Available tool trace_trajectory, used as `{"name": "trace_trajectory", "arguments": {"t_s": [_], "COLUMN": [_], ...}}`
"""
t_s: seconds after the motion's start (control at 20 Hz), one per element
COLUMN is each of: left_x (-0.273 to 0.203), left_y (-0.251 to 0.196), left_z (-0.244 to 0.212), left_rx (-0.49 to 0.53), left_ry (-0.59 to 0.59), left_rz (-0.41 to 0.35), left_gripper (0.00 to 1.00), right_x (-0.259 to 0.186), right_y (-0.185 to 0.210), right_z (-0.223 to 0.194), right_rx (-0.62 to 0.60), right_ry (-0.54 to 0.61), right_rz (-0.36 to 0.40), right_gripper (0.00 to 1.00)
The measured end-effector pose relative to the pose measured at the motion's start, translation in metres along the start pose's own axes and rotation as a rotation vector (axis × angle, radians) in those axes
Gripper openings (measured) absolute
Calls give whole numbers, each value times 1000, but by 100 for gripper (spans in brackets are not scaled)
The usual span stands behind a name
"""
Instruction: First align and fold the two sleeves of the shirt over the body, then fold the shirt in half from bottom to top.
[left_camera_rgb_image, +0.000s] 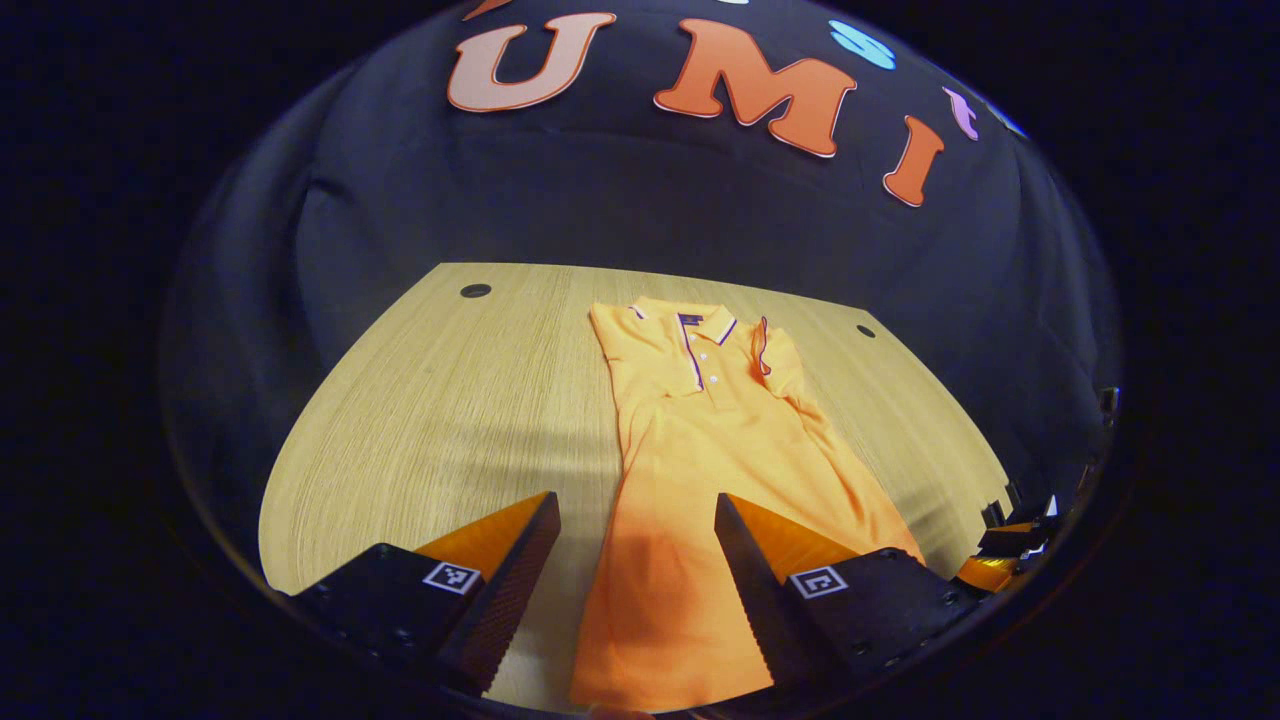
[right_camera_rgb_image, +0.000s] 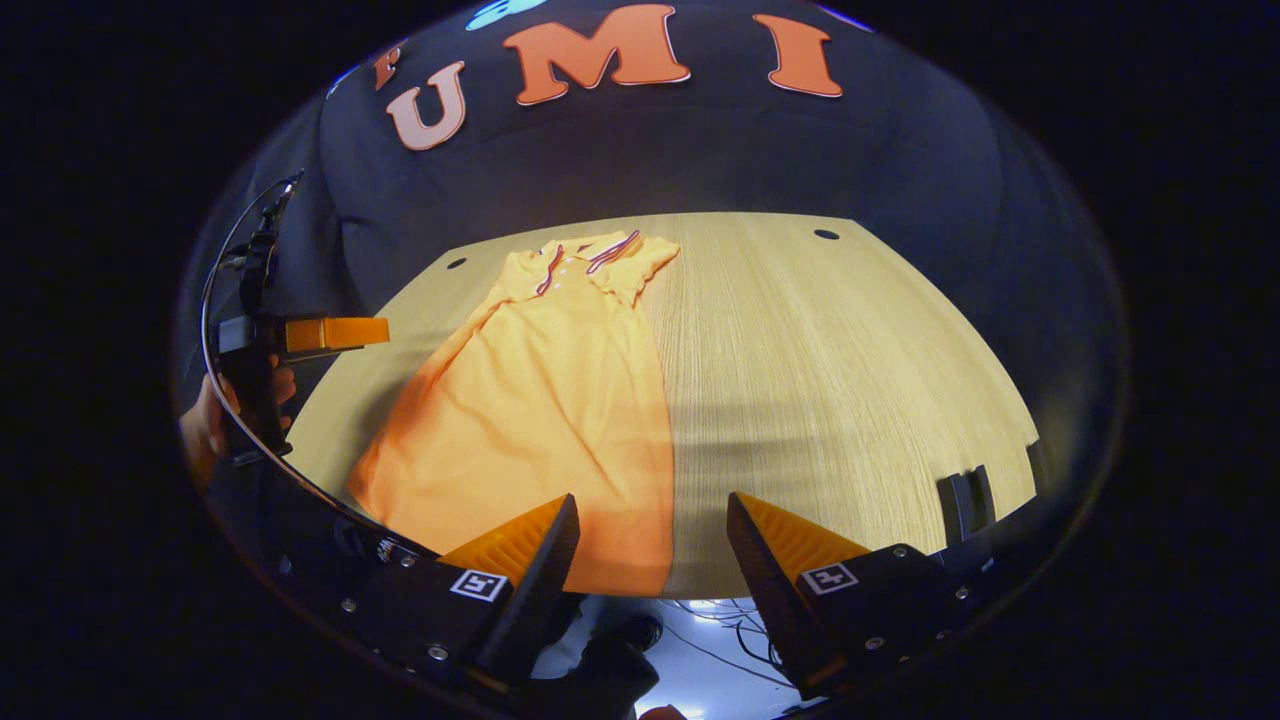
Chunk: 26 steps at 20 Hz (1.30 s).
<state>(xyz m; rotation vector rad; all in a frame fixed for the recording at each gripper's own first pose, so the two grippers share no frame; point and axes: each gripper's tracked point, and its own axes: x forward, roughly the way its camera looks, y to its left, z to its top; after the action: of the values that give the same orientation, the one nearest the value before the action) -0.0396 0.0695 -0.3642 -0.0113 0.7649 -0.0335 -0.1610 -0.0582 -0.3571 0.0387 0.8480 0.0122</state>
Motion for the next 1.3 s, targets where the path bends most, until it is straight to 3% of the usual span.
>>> {"name": "trace_trajectory", "arguments": {"t_s": [0.3, 0.7, 1.0, 1.3], "left_x": [-37, -41, -36, -37], "left_y": [1, 13, 17, 8], "left_z": [-52, -130, -150, -149], "left_rx": [99, 96, 100, 111], "left_ry": [2, 109, 134, -2], "left_rz": [45, 84, 88, 86], "left_gripper": [96, 96, 96, 98], "right_x": [7, 24, 33, 38], "right_y": [8, 12, 11, 8], "right_z": [-30, -51, -64, -60], "right_rx": [-39, -71, -86, -149], "right_ry": [31, 64, 84, -18], "right_rz": [46, 31, 25, 15], "right_gripper": [91, 91, 92, 89]}}
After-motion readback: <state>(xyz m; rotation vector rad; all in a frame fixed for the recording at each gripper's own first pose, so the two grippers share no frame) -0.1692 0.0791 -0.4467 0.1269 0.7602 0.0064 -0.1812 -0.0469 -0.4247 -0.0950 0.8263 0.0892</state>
